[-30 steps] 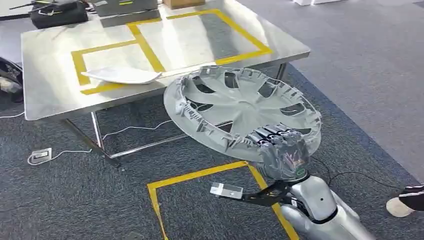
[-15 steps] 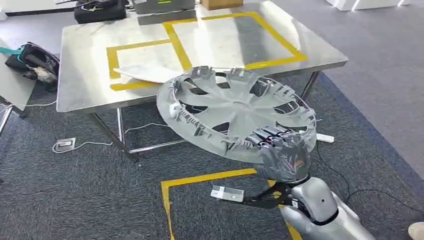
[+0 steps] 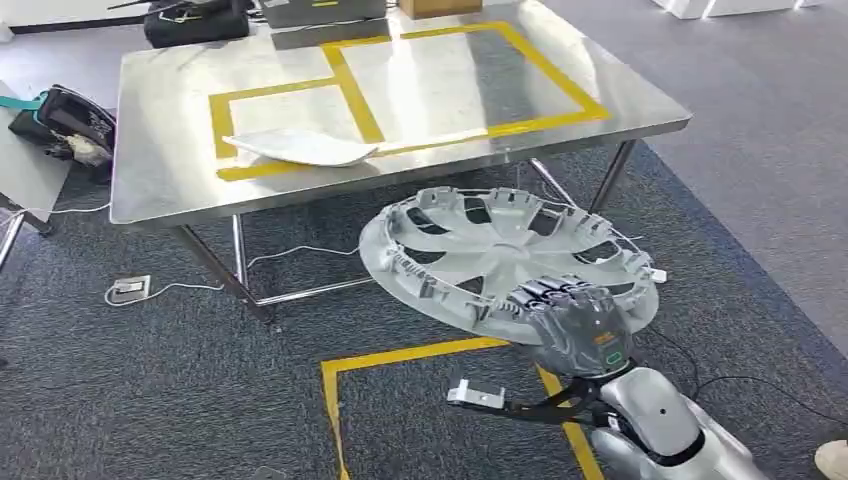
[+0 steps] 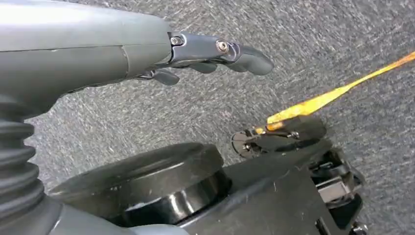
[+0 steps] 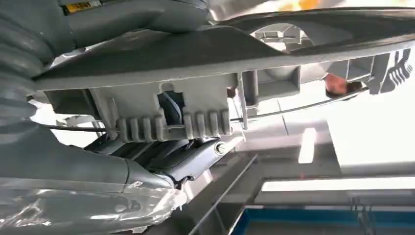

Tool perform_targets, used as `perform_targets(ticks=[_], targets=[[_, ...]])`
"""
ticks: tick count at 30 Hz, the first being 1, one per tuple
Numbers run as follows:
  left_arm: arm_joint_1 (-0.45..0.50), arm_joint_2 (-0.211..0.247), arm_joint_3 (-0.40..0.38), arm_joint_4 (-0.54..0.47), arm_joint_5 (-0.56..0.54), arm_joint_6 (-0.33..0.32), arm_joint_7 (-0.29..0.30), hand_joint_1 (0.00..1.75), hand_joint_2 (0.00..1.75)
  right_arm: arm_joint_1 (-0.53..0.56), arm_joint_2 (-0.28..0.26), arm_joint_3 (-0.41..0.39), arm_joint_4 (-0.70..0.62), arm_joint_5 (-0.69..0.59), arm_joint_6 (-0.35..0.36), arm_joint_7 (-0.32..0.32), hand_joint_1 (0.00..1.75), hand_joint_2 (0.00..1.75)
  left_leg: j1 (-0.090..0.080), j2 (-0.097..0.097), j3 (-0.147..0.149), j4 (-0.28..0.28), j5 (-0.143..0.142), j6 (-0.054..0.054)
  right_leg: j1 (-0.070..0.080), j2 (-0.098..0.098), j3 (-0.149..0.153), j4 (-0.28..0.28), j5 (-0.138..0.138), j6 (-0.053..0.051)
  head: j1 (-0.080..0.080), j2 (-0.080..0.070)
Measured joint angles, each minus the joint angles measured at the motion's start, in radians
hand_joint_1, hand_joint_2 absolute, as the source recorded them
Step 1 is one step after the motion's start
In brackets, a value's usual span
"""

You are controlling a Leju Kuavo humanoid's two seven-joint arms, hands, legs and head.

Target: Take the parts from the cabinet and place them on the table.

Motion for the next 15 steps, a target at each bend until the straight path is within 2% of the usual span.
perform_targets(ticks=[5, 15], targets=[[0.0, 0.002, 0.0, 0.0, 0.001, 0.001, 0.002, 0.0, 1.75, 0.055, -0.041, -0.026, -0.002, 0.001, 0.021, 0.011, 1.75, 1.75, -0.004, 0.0, 0.0, 0.0, 0.0, 0.001, -0.004, 0.0, 0.001, -0.001, 0.001, 0.001, 0.0, 0.0], [0.0, 0.011, -0.004, 0.0, 0.004, -0.003, -0.003, 0.0, 1.75, 0.087, -0.049, -0.034, 0.002, 0.01, 0.039, 0.011, 1.75, 1.75, -0.005, 0.0, 0.0, 0.001, -0.001, 0.002, -0.006, 0.0, 0.0, -0.001, 0.001, 0.002, 0.0, 0.0]])
